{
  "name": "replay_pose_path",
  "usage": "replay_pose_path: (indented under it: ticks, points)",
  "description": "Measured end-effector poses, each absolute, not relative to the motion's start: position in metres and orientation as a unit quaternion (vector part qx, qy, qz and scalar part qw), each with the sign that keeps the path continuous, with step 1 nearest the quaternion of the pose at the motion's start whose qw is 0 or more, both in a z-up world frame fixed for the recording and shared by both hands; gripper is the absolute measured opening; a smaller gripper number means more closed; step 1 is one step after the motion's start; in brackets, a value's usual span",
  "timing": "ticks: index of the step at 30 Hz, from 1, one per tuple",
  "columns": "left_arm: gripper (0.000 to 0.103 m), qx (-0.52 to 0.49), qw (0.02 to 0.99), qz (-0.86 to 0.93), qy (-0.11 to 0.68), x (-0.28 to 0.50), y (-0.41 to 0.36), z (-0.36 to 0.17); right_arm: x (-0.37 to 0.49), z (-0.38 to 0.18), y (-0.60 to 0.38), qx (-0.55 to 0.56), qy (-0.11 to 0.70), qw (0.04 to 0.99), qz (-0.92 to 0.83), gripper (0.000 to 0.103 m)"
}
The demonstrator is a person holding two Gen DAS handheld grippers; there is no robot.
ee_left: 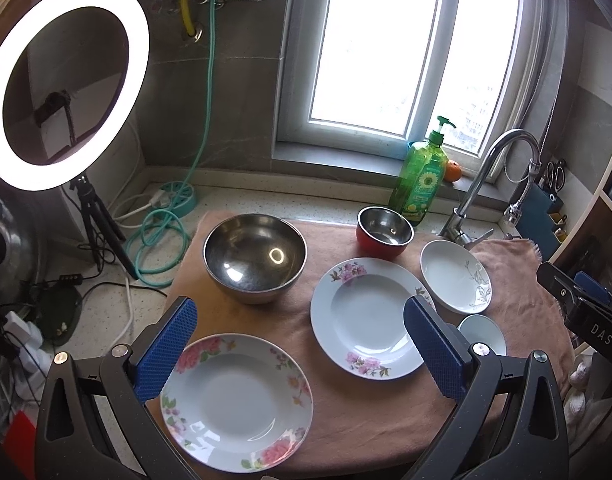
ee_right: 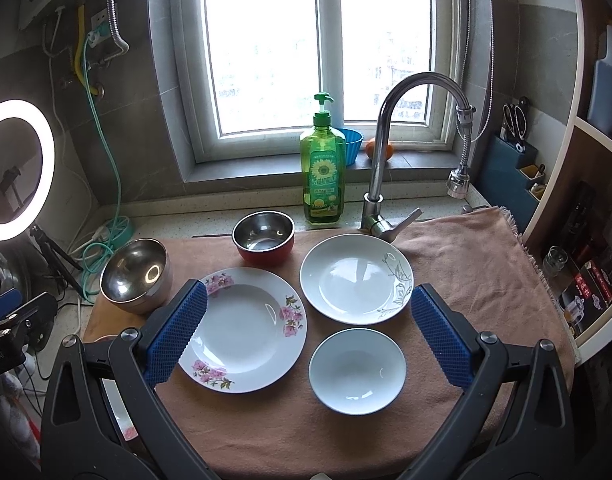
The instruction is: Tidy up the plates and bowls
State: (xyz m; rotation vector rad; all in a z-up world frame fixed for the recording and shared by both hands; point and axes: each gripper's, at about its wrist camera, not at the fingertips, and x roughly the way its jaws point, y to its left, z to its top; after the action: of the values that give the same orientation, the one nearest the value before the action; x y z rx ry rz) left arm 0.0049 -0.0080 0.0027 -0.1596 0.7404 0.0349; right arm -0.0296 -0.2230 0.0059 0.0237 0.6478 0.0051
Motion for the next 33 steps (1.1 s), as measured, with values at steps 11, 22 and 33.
replay_pose_path:
  ticks: [11, 22, 33]
  points:
    - [0.102, -0.073, 0.927, 0.012, 0.367, 0.01, -0.014, 0.001, -0.025, 0.004, -0.222, 0.008, 0.316, 0.949, 0.004, 0.103]
    - [0.102, -0.071, 0.927, 0.007, 0.368, 0.015, -0.018, 0.001, -0.021, 0.005, -0.222, 0.007, 0.32, 0.947, 0.004, 0.103]
    - [0.102, -0.076, 0.924, 0.003, 0.374, 0.017, -0.017, -0.003, -0.018, -0.001, -0.22, 0.005, 0.326, 0.945, 0.004, 0.103]
